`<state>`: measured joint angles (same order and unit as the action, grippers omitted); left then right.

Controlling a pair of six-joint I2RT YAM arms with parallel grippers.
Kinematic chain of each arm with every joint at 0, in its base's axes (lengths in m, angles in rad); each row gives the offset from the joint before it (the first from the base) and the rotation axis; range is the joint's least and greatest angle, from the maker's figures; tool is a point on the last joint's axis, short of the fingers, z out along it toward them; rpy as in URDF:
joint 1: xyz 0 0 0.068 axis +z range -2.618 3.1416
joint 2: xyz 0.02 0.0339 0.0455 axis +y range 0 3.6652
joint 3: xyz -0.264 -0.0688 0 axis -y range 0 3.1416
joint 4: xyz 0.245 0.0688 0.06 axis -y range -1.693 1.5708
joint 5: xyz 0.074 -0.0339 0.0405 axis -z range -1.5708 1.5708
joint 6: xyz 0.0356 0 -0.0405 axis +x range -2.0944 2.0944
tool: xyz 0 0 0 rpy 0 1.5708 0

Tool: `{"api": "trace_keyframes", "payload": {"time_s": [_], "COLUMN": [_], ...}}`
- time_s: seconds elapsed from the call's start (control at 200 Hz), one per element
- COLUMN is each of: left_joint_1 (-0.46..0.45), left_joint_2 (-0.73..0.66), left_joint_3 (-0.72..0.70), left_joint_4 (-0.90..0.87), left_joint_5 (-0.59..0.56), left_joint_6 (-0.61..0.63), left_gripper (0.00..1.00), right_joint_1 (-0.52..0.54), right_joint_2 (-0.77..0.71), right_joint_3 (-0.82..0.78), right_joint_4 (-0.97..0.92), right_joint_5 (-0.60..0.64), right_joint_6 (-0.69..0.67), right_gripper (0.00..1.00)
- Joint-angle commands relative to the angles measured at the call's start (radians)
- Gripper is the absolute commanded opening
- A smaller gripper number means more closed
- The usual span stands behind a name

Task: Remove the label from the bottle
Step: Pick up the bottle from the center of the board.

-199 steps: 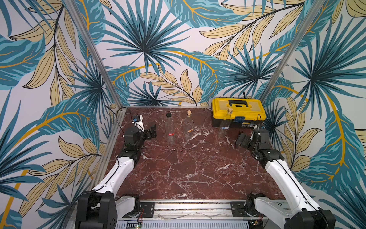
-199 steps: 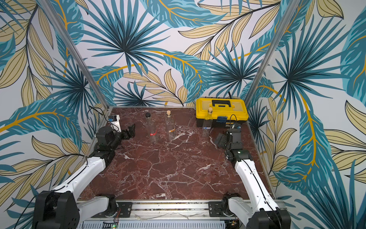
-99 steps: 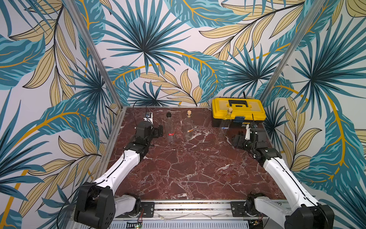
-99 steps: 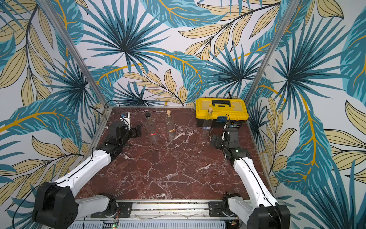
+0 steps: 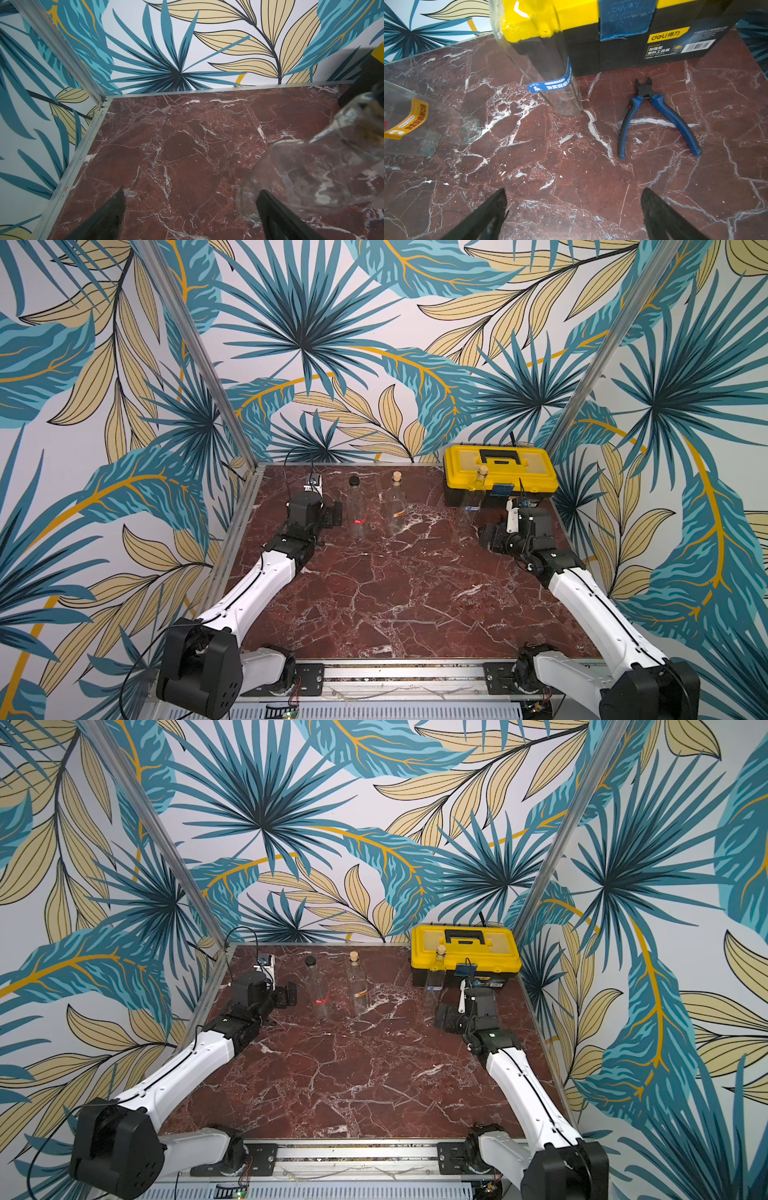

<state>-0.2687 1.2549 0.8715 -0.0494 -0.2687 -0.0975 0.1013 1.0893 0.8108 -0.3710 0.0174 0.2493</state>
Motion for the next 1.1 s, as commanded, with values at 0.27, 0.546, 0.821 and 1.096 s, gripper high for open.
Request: {"api": "trace_keyframes", "payload": {"time_s": [0.27,0.546,0.821,1.096], "left_joint_1": [0.001,0.008,0.046,0.043], "left_joint_2": [-0.084,-0.162,-0.132,-0.063], "left_joint_3": [0.017,0.016,0.045,0.064], "left_joint_4": [-0.012,-0.019,-0.022,0.088], "left_joint_5": [0.095,0.219,0.484,0.531], "left_joint_6": [-0.017,-0.007,0.019,0.090], "left_gripper": [1.00,1.00,1.00,1.00], "right_joint_1": [0.028,0.040,0.049,0.055], "right_joint_2": [-0.001,-0.003,-0.005,-0.008], "right_joint_3": [0.011,0.016,0.012,0.006], "right_joint_4": [-0.004,-0.009,-0.003,0.008], "right_joint_5": [-0.011,-0.008,-0.010,-0.009], "right_joint_6": [-0.027,-0.037,-0.036,-0.033], "right_gripper": [1.00,0.99,1.00,1.00]}}
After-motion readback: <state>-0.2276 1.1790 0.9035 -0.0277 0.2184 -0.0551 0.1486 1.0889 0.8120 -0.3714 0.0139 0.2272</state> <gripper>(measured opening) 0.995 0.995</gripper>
